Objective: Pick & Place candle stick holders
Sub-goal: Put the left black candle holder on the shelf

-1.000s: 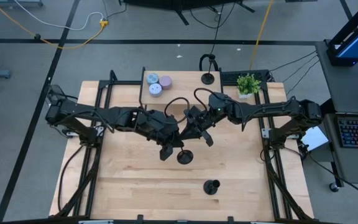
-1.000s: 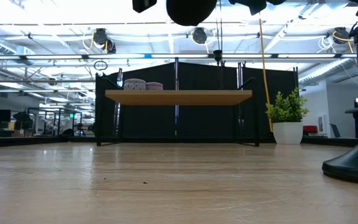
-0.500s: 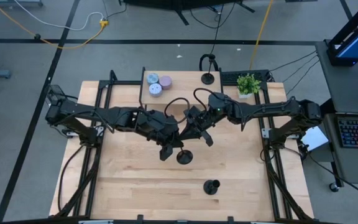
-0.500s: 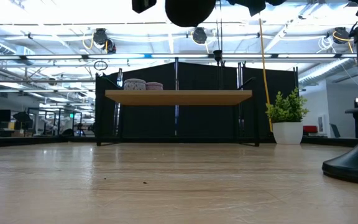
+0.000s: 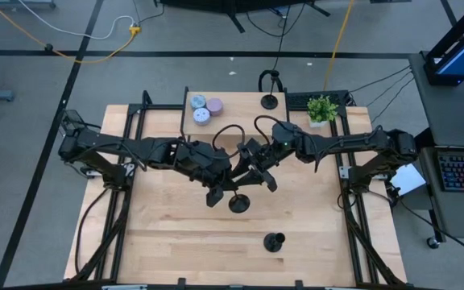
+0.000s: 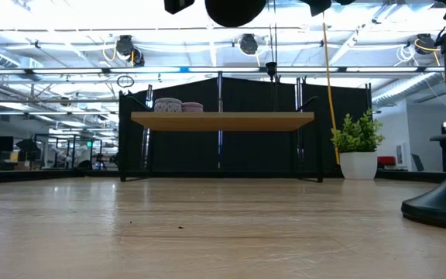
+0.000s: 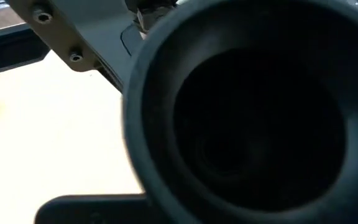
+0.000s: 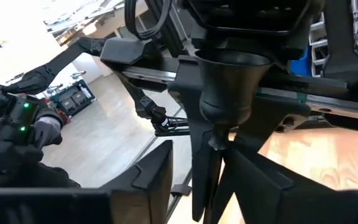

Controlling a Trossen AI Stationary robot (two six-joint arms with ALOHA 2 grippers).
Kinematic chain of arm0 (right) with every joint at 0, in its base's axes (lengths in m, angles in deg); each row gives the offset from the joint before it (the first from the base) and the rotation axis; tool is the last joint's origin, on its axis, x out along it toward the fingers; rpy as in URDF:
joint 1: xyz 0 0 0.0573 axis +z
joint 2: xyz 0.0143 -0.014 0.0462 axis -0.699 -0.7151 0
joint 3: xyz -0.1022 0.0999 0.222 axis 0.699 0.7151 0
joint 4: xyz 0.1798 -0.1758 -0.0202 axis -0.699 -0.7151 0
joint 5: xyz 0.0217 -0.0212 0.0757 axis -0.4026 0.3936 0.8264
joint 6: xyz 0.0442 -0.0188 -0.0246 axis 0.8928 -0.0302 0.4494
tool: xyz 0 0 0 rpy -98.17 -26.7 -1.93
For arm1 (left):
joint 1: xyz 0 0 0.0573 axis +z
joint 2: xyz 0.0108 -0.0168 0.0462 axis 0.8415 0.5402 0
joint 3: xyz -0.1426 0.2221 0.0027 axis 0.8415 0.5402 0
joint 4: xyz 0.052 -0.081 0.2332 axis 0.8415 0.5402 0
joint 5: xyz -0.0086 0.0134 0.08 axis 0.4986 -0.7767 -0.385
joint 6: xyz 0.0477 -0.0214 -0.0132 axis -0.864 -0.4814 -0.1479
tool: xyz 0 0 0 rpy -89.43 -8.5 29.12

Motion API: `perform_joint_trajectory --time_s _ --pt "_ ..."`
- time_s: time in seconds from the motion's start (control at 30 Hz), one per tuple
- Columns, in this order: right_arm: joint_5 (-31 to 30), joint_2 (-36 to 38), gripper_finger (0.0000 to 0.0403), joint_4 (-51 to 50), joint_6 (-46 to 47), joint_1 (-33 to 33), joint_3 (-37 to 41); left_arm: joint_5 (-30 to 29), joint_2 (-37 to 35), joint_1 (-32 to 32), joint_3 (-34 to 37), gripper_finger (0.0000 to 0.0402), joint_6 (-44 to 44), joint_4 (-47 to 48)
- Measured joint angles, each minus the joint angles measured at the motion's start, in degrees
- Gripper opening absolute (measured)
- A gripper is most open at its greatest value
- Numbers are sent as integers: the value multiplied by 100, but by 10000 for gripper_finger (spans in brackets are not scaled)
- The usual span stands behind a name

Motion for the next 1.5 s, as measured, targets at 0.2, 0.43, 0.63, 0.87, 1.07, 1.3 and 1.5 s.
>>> perform_joint_trajectory --time_s 0.2,0.43,0.63,0.87,1.07,1.3,1.5 --pt "-112 -33 150 159 -14 -75 -13 15 20 15 4 13 87 -31" --pt "66 -42 144 173 124 -201 -17 35 22 17 4 13 101 -15" --pt "-17 -40 133 170 84 -121 -17 304 22 121 4 13 62 -18" --pt "-53 -40 55 128 -61 -131 -15 446 22 188 4 13 19 -70" --pt "-20 -42 25 122 -109 -131 -11 448 22 188 7 13 -7 -63" --pt "-12 -40 25 122 -103 -131 -11 448 22 188 7 13 35 -63" --pt "-56 -44 24 163 -154 -131 -11 446 22 192 7 63 189 -83"
